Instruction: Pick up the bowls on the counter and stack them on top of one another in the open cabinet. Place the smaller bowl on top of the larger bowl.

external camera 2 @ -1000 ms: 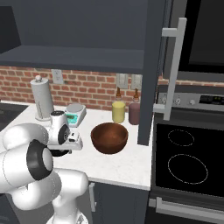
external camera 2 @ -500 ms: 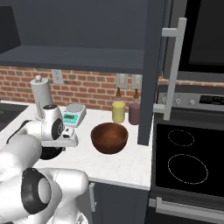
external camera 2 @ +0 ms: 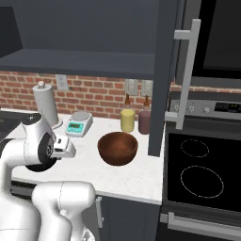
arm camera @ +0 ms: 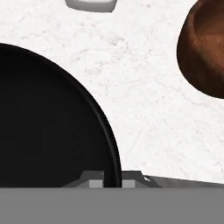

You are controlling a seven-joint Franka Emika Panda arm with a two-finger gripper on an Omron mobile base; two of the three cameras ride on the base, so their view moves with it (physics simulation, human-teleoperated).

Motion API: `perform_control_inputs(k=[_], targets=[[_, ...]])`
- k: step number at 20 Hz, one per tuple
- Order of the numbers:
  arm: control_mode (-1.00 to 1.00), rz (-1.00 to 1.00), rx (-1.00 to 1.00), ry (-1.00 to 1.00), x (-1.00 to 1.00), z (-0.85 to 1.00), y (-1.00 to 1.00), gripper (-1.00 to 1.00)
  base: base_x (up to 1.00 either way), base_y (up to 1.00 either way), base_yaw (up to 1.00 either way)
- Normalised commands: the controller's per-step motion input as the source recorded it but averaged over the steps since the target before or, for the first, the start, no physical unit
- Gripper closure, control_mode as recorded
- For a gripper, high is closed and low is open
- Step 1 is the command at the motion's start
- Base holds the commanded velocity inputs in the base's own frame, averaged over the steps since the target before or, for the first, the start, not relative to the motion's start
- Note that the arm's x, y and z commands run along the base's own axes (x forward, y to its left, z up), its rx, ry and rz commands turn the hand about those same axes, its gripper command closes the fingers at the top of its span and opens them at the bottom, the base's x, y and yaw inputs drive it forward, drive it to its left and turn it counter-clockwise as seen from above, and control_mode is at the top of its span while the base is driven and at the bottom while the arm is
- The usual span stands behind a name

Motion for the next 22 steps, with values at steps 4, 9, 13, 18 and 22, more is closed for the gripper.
perform_control_inputs(k=[4,9,13,18,22], targets=[[-1.00,-0.07,0.04,-0.12,-0.10,0.91,-0.28,1.00,0.00,0.00,0.00],[-1.00,-0.16,0.13,-0.03,0.00,0.96,-0.50,1.00,0.00,0.00,0.00],[-1.00,-0.23,0.12,0.00,0.04,0.90,-0.60,1.00,0.00,0.00,0.00],[-1.00,-0.29,0.11,0.00,0.06,0.49,-0.74,1.00,0.00,0.00,0.00],[-1.00,-0.29,0.01,0.12,0.35,0.10,-0.62,1.00,0.00,0.00,0.00]])
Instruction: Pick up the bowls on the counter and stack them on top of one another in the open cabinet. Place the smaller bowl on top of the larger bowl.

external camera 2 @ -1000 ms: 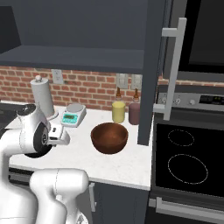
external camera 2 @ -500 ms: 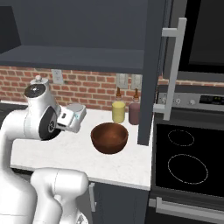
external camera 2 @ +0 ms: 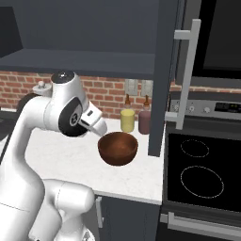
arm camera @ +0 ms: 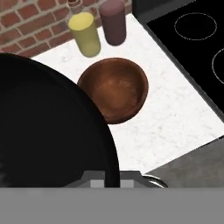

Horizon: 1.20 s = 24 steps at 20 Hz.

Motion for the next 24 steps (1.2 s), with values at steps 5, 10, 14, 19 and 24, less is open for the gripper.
perform_control_inputs(k=[5,10,14,19,24], targets=[[-1.00,-0.19,0.00,0.25,0.44,-0.05,-0.36,1.00,0.00,0.00,0.00],[-1.00,-0.06,0.00,0.14,0.22,-0.42,-0.08,1.00,0.00,0.00,0.00],[-1.00,-0.03,0.00,0.00,0.56,-0.61,-0.03,1.00,0.00,0.00,0.00],[-1.00,-0.03,0.00,0.00,0.59,-0.66,-0.15,1.00,0.00,0.00,0.00],[-1.00,-0.03,0.00,0.00,0.38,-0.58,-0.25,1.00,0.00,0.00,0.00]])
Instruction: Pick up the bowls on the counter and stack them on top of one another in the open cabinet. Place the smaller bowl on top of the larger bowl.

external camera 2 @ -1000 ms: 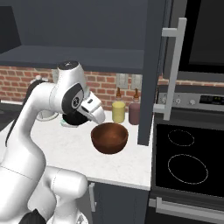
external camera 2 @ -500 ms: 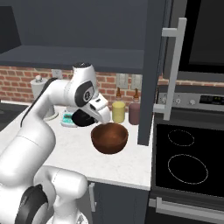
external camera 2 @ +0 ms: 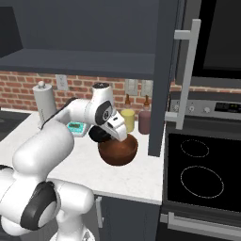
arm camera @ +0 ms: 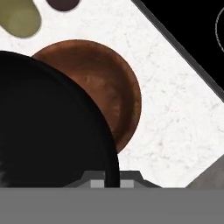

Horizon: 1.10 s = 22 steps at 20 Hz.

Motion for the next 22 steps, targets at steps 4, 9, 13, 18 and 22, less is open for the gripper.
perform_control_inputs(k=[4,9,13,18,22], targets=[[-1.00,-0.02,0.00,0.01,0.17,-0.40,-0.31,1.00,0.00,0.00,0.00],[-1.00,0.00,0.00,0.02,0.01,-0.24,-0.36,1.00,0.00,0.00,0.00],[-1.00,0.00,0.00,0.02,0.00,-0.14,-0.25,1.00,0.00,0.00,0.00],[-1.00,0.00,0.00,0.00,0.00,-0.19,-0.10,1.00,0.00,0.00,0.00],[-1.00,0.00,0.00,0.00,0.00,-0.11,0.00,1.00,0.00,0.00,0.00]])
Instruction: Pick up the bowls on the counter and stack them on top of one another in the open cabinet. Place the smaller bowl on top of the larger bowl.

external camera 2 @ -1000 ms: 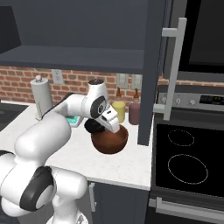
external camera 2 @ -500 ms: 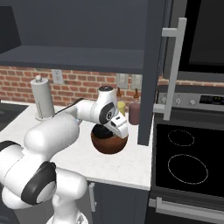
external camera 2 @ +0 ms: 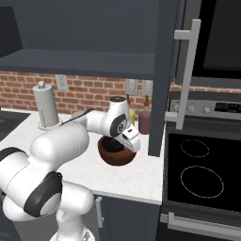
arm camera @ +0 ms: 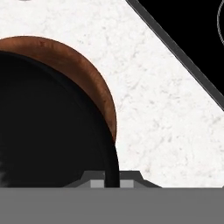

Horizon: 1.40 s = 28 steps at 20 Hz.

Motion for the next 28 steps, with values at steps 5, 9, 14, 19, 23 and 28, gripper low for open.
perform_control_inputs(k=[5,9,14,19,23,28], targets=[[-1.00,0.00,0.00,0.00,0.00,-0.08,0.09,1.00,0.00,0.00,0.00],[-1.00,0.00,0.00,0.00,0.01,-0.17,0.12,1.00,0.00,0.00,0.00],[-1.00,0.00,0.00,0.00,0.05,-0.24,0.03,1.00,0.00,0.00,0.00],[-1.00,0.00,-0.02,0.00,0.05,-0.33,0.00,1.00,0.00,0.00,0.00],[-1.00,0.00,-0.02,0.01,0.01,-0.29,0.00,1.00,0.00,0.00,0.00],[-1.00,0.00,0.00,0.06,0.00,-0.01,0.00,1.00,0.00,0.00,0.00]])
